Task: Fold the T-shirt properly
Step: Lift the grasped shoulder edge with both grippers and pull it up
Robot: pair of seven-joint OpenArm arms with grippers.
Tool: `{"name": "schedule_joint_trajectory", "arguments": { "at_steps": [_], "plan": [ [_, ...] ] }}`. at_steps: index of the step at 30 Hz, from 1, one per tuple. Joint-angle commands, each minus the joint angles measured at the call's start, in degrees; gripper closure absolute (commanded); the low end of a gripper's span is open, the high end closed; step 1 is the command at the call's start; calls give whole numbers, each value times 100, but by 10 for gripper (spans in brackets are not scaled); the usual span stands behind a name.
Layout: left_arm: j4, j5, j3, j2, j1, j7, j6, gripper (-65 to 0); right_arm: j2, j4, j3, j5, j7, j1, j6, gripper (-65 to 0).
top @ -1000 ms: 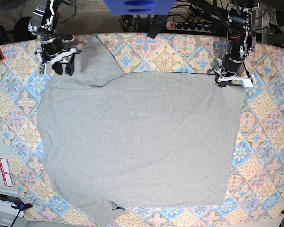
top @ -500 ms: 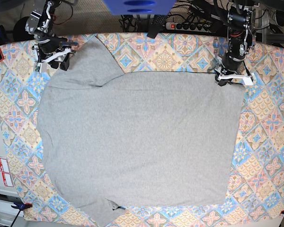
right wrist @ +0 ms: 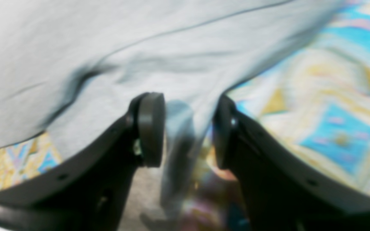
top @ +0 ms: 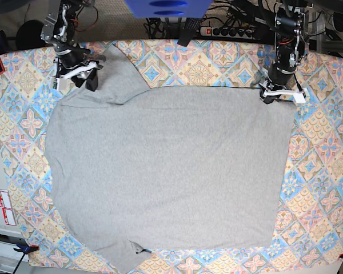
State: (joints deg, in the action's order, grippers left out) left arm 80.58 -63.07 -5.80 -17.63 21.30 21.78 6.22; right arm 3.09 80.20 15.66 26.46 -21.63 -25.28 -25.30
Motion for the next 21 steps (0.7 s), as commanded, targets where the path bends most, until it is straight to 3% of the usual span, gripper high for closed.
{"name": "schedule_joint_trajectory", "arguments": {
  "at_steps": [1, 5, 10, 21],
  "plan": [
    [44, 52, -13, -53, 55, 51, 95, 0, 12, 46, -58, -30, -180, -44, -41, -232],
    [44, 52, -13, -53, 160, 51, 95, 0, 3, 63, -85, -30, -180, -44, -41, -192],
    [52, 52, -22, -53, 371, 51, 86, 0, 3, 72, -41, -22, -180, -52, -41, 0],
    [52, 61, -13, -220, 978, 51, 77, 0, 3, 309, 715, -22, -163, -589, -41, 0]
  ]
}}
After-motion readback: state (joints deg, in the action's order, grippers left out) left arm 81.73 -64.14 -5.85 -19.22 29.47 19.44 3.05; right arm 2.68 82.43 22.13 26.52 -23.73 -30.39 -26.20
